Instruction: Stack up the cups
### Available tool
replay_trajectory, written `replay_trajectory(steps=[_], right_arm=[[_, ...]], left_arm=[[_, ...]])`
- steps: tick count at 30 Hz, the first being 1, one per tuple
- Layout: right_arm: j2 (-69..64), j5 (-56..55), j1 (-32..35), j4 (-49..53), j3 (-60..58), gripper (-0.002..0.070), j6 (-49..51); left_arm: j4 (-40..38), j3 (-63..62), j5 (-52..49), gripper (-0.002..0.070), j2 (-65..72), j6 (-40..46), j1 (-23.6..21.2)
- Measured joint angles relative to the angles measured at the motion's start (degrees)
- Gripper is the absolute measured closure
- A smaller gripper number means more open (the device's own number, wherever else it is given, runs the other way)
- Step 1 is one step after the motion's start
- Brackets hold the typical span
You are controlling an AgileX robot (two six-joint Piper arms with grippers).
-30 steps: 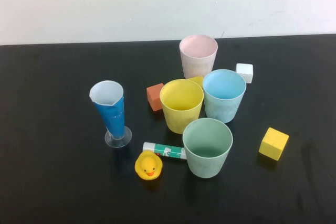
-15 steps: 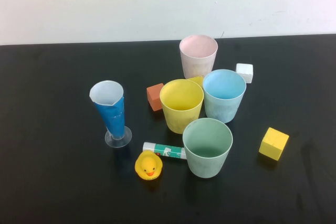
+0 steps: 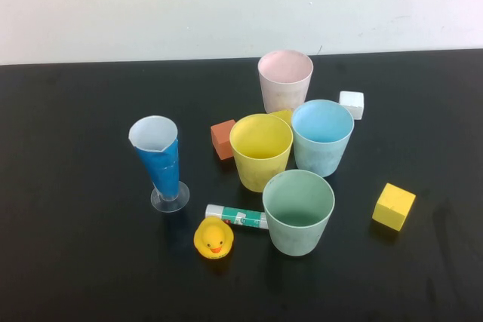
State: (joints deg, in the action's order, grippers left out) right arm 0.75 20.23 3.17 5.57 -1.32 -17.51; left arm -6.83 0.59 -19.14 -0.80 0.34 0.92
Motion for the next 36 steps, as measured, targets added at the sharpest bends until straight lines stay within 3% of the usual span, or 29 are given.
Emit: replay_trajectory(steps=[10, 13, 18, 21, 29, 33, 36], right_arm=[[0.0, -0.9, 0.0, 0.0, 0.0, 0.0647, 0.0], [0.0, -3.5, 0.0, -2.0, -0.3, 0.0647, 0.9], [0.0, -7.7, 0.0, -4.5, -0.3, 0.0647, 3.6], [0.0, -8.1, 0.0, -6.4, -0.3, 0.0647, 5.2], [0.0, -10.7, 0.0, -36.9, -0.3, 0.0647, 26.3], [0.0, -11.5, 0.0, -39.4, -0.3, 0.0647, 25.5], [0.0, -11.6, 0.0, -39.6, -0.3, 0.0647, 20.0]], left_arm=[[-3.2, 0.2, 1.0, 0.0677, 0.0, 0.0, 0.0], [-14.6, 0.6, 3.8, 0.0677, 0.0, -1.4, 0.0], [-47.4, 0.6, 8.0, 0.0677, 0.0, -5.6, 0.0], [-58.5, 0.6, 9.7, 0.0677, 0.0, -6.1, 0.0], [-63.4, 0.6, 11.6, 0.0677, 0.0, -6.6, 0.0], [-63.5, 0.6, 9.3, 0.0677, 0.0, -1.4, 0.0], [-63.4, 0.1, 3.7, 0.0677, 0.0, 8.0, 0.0]])
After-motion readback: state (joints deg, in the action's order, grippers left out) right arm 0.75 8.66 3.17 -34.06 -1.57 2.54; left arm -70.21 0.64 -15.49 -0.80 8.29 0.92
